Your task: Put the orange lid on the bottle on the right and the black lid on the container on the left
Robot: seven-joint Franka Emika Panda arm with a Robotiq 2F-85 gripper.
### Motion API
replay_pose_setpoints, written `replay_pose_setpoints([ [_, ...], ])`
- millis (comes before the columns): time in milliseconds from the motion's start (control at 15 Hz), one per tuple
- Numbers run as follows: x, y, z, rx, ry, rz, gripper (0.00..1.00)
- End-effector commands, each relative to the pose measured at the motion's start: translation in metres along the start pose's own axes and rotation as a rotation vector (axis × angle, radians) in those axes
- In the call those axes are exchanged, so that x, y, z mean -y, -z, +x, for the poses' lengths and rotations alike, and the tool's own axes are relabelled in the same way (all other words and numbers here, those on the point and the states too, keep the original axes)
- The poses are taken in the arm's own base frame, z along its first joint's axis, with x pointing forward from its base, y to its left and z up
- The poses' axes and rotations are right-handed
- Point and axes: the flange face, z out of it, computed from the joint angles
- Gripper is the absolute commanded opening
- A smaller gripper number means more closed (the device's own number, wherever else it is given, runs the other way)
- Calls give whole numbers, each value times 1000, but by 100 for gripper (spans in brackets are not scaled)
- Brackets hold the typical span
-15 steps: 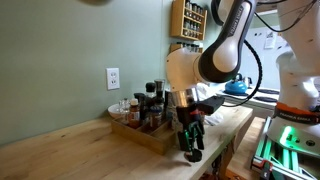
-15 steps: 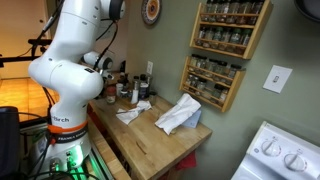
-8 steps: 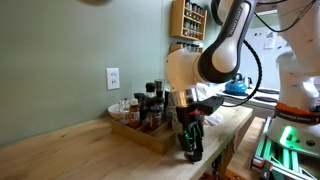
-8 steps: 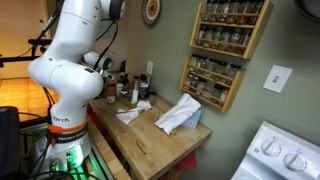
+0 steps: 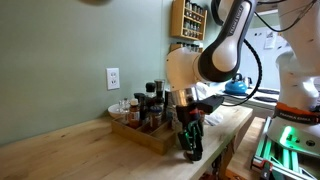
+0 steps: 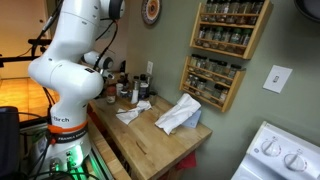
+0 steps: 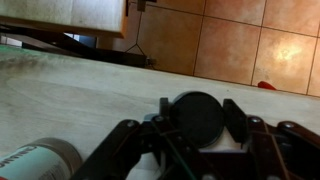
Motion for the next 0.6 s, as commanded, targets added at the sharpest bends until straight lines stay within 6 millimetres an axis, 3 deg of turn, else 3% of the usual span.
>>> replay_pose_setpoints([
  [0, -10, 15, -18, -6, 11, -38, 31],
  [533, -10, 64, -48, -11, 111, -144, 31],
])
